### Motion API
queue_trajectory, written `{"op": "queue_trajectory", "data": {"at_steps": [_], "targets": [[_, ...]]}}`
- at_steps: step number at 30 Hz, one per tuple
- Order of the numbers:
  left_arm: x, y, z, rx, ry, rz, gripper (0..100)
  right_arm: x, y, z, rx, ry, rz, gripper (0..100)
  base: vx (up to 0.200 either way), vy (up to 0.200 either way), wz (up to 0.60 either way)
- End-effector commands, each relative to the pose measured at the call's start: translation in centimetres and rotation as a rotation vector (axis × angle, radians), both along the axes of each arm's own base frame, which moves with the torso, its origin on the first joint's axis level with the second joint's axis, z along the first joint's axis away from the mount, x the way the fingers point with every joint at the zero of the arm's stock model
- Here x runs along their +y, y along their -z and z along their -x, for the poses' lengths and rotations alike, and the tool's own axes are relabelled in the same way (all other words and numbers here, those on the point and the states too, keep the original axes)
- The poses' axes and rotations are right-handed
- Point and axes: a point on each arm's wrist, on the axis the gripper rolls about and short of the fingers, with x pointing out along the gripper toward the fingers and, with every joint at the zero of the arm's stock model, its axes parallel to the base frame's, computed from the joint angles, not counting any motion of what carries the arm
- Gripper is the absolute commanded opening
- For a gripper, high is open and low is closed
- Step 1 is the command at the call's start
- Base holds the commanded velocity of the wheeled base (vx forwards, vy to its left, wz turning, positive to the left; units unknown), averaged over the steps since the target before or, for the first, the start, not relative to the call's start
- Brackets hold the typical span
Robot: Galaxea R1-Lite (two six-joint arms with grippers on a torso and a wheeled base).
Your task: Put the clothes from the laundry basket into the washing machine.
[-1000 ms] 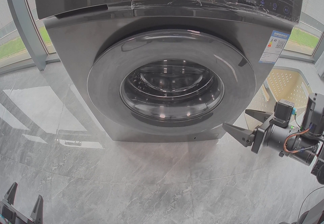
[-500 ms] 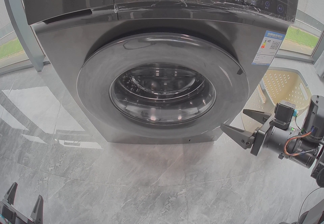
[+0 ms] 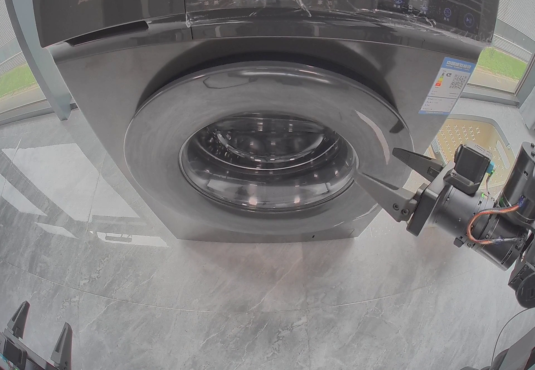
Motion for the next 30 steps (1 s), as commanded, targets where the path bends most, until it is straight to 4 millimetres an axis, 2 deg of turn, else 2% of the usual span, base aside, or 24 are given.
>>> {"op": "queue_trajectory", "data": {"at_steps": [1,3,17,22,25,28,30], "targets": [[0.0,0.5,0.0,0.004,0.0,0.002,100,0.0,0.1,-0.1,0.001,0.002,0.002,100,0.2,0.0,0.0],[0.0,0.4,0.0,0.001,0.0,0.0,100,0.0,-0.2,-0.3,-0.006,0.005,-0.005,100,0.2,0.0,0.0],[0.0,0.5,0.0,0.002,0.0,0.003,100,-0.2,-1.2,-0.5,-0.035,0.081,-0.034,100,0.0,0.0,0.0],[0.0,0.5,0.0,0.002,0.0,0.003,100,-0.2,-0.4,-0.1,-0.008,0.071,-0.014,100,0.0,0.0,0.0],[0.0,0.4,0.0,0.002,0.0,0.006,100,-0.3,1.0,0.5,0.031,0.049,0.019,100,0.0,0.0,0.0],[0.0,0.4,0.0,0.002,0.0,0.006,100,-0.1,2.2,1.5,0.067,0.016,0.051,100,0.0,0.0,0.0],[0.0,0.4,0.0,0.002,0.0,0.006,100,-0.1,3.3,3.0,0.098,-0.033,0.078,100,0.0,0.0,0.0]]}}
